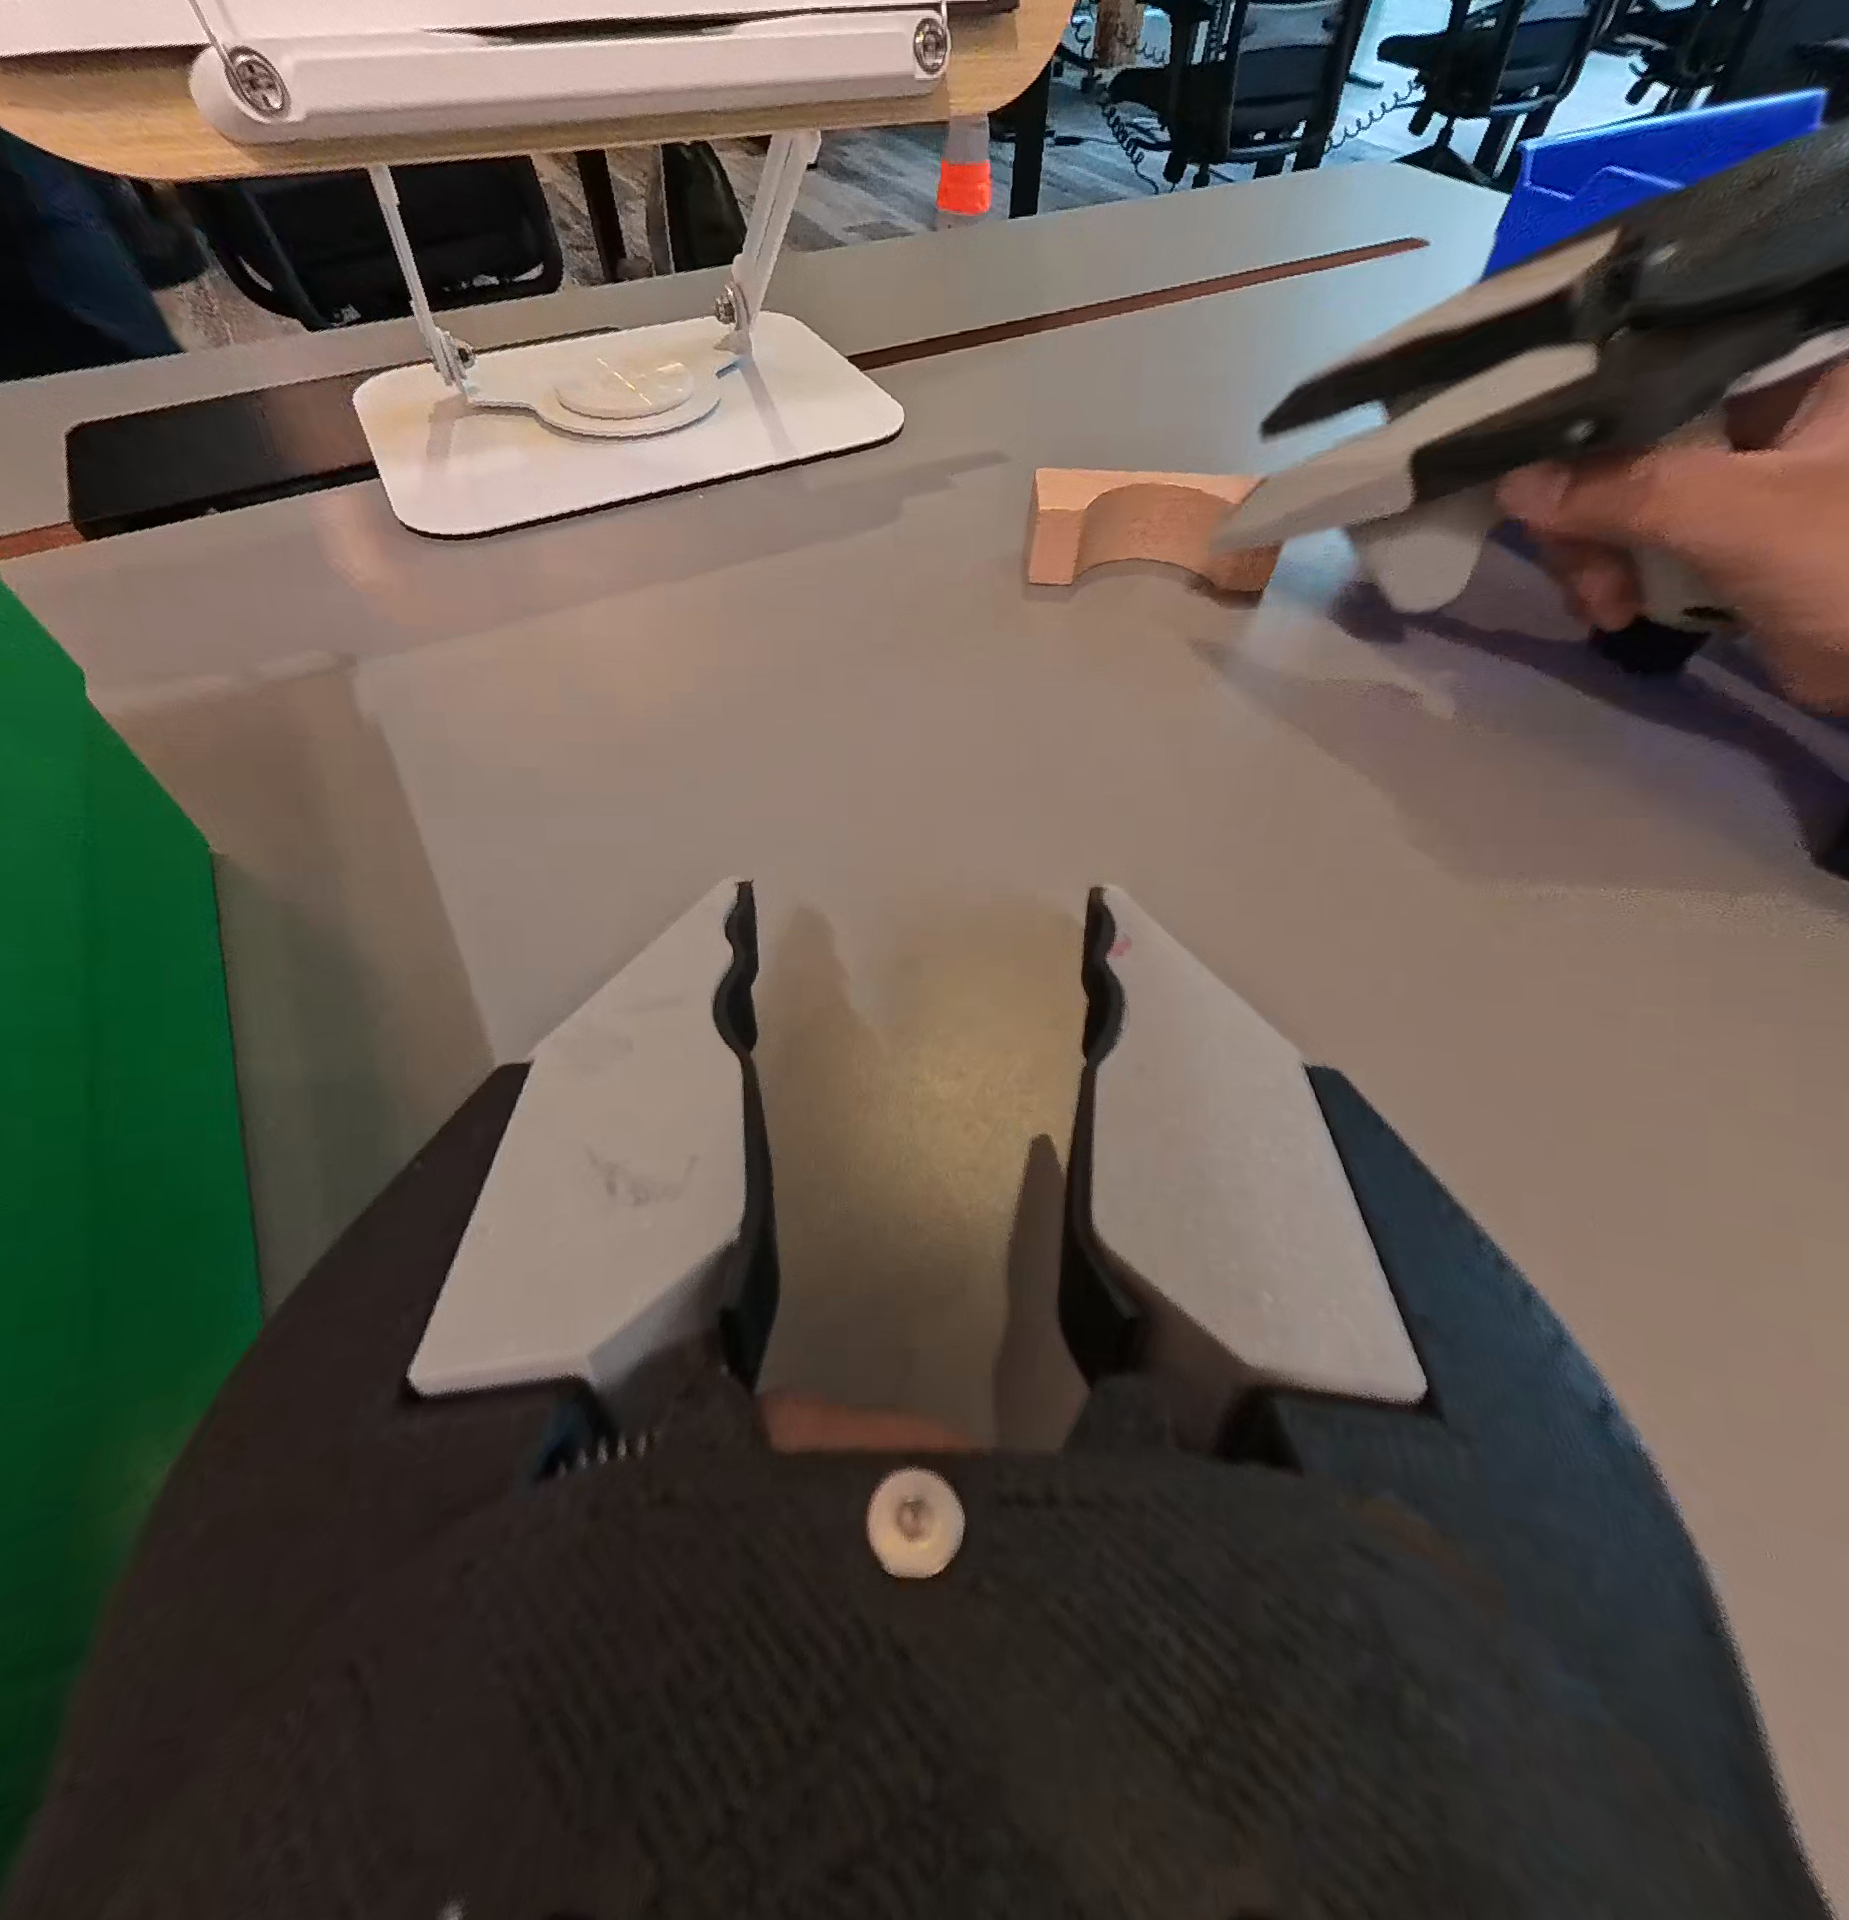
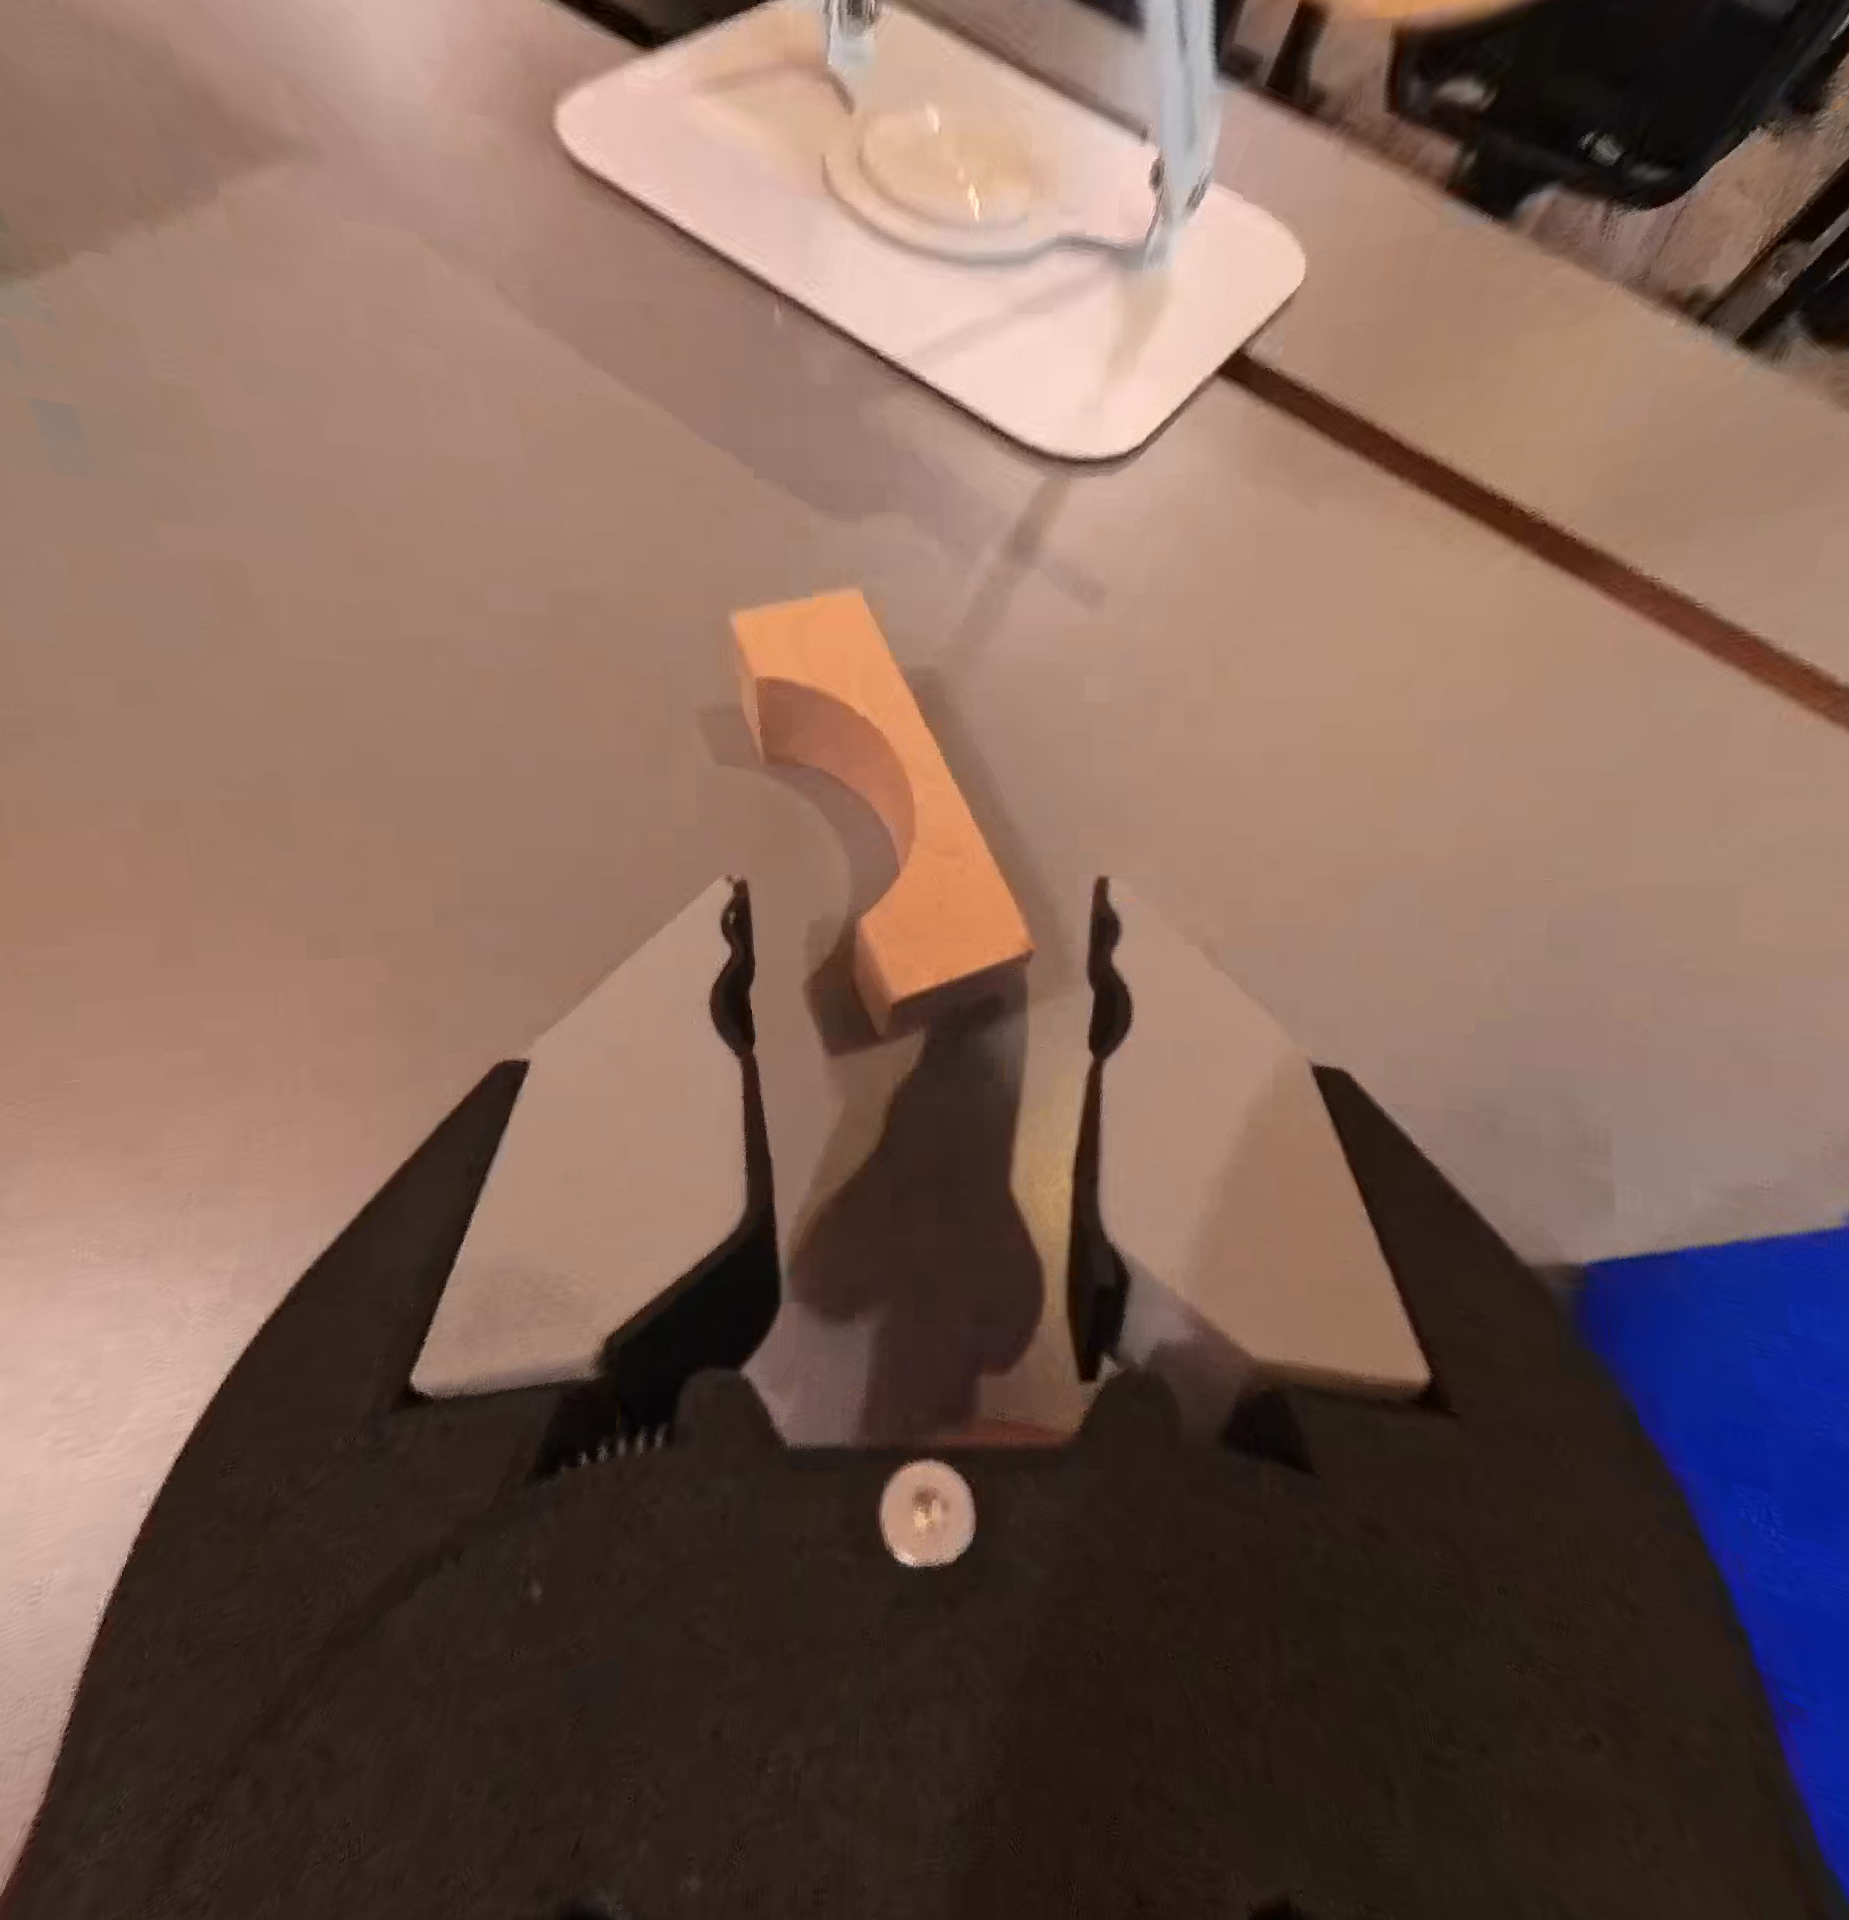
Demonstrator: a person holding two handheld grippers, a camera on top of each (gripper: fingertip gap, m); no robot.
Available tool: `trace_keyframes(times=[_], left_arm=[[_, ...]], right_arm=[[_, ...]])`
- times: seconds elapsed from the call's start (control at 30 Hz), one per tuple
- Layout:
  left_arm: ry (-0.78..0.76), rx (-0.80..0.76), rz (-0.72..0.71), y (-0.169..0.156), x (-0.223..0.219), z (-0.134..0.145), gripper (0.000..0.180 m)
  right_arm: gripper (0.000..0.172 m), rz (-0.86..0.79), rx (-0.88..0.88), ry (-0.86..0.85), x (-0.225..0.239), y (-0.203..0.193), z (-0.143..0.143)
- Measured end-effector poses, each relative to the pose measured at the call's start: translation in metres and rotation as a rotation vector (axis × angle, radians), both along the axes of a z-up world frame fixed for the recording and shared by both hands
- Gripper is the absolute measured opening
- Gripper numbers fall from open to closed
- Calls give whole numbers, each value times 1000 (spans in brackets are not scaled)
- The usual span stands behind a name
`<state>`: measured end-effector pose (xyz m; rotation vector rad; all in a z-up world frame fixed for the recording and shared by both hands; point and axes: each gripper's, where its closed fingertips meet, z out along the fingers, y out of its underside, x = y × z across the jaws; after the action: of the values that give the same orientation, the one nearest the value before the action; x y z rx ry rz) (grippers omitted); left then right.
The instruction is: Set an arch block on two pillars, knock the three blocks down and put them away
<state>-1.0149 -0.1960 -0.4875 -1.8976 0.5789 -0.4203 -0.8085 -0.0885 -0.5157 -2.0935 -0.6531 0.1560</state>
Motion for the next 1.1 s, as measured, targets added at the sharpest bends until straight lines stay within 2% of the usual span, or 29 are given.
trace_keyframes(times=[0.07,0.1,0.13,0.23,0.3,0.43,0.53,0.63,0.77,1.03,1.1], left_arm=[[-2,-2,1,0,0,0,61],[-2,-2,1,0,0,0,61],[-2,-1,1,0,0,0,61],[-3,2,2,0,0,0,61],[-4,2,2,0,-1,0,61],[-8,4,2,0,-1,1,61],[-9,2,1,-1,0,1,61],[-8,0,0,-1,0,0,62],[-5,-3,-1,-1,0,0,62],[-8,0,0,-1,0,0,61],[-9,1,-1,-1,0,1,61]], right_arm=[[39,29,-110,-30,-3,-3,-21],[31,61,-97,-12,-8,-6,-17],[30,62,-69,-27,-8,-8,-14],[31,73,-20,-129,-8,-16,-9],[30,73,40,-141,-11,-22,6],[30,65,152,-112,-15,-41,41],[30,75,202,-104,-17,-55,57],[30,102,235,-16,-19,-68,70],[30,144,142,104,-18,-80,60],[31,174,138,208,-13,-79,60],[50,185,137,196,-14,-78,57]])
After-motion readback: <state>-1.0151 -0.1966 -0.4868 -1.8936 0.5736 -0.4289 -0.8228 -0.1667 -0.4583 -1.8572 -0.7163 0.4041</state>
